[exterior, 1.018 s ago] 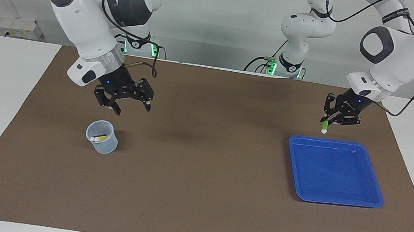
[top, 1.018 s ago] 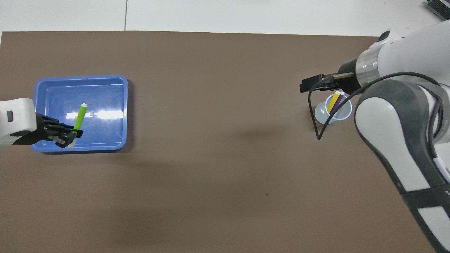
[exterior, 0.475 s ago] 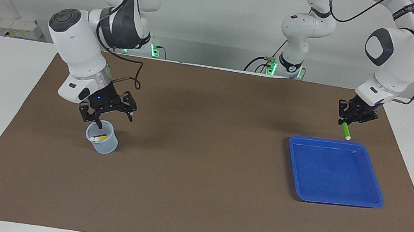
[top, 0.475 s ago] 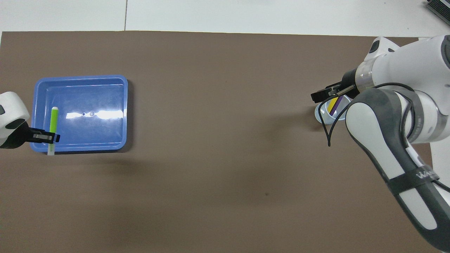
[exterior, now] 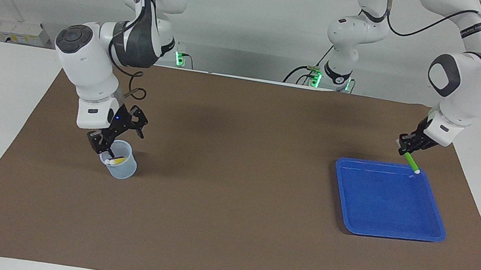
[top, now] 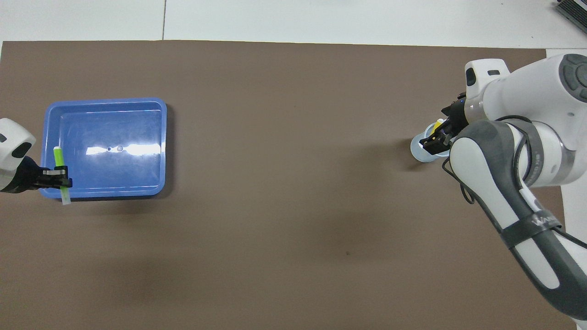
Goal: Right arm passes pens to left for tray arrangement
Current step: 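Lower the green pen into the tray while the right gripper reaches the cup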
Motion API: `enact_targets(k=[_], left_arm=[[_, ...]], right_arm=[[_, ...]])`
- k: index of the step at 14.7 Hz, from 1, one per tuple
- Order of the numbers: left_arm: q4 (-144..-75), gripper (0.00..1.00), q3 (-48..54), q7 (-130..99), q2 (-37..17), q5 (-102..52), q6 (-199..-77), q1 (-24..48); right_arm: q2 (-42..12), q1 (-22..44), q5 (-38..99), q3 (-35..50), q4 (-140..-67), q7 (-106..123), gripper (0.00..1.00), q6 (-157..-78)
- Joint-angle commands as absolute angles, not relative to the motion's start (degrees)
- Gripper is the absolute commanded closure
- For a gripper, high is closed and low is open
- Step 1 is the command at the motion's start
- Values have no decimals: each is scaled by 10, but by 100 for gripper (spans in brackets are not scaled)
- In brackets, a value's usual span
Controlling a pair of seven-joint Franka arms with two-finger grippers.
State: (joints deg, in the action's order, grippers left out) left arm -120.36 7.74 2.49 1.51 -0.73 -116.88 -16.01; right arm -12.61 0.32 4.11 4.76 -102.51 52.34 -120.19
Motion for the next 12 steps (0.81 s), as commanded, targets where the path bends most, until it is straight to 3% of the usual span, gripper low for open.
enact_targets(k=[1, 7, 12], left_arm=[[-1202, 100, 78, 4, -7, 18, -1200, -157], [-1169, 100, 77, 8, -105, 47, -1283, -173], [-1102, 100, 76, 23, -166, 65, -1277, -182]], right_arm=[[-122, -4, 8, 55, -1033, 613, 0, -1201], [-155, -20, -21, 55, -1025, 691, 1, -1229], [-169, -19, -39, 55, -1025, 704, 8, -1246]])
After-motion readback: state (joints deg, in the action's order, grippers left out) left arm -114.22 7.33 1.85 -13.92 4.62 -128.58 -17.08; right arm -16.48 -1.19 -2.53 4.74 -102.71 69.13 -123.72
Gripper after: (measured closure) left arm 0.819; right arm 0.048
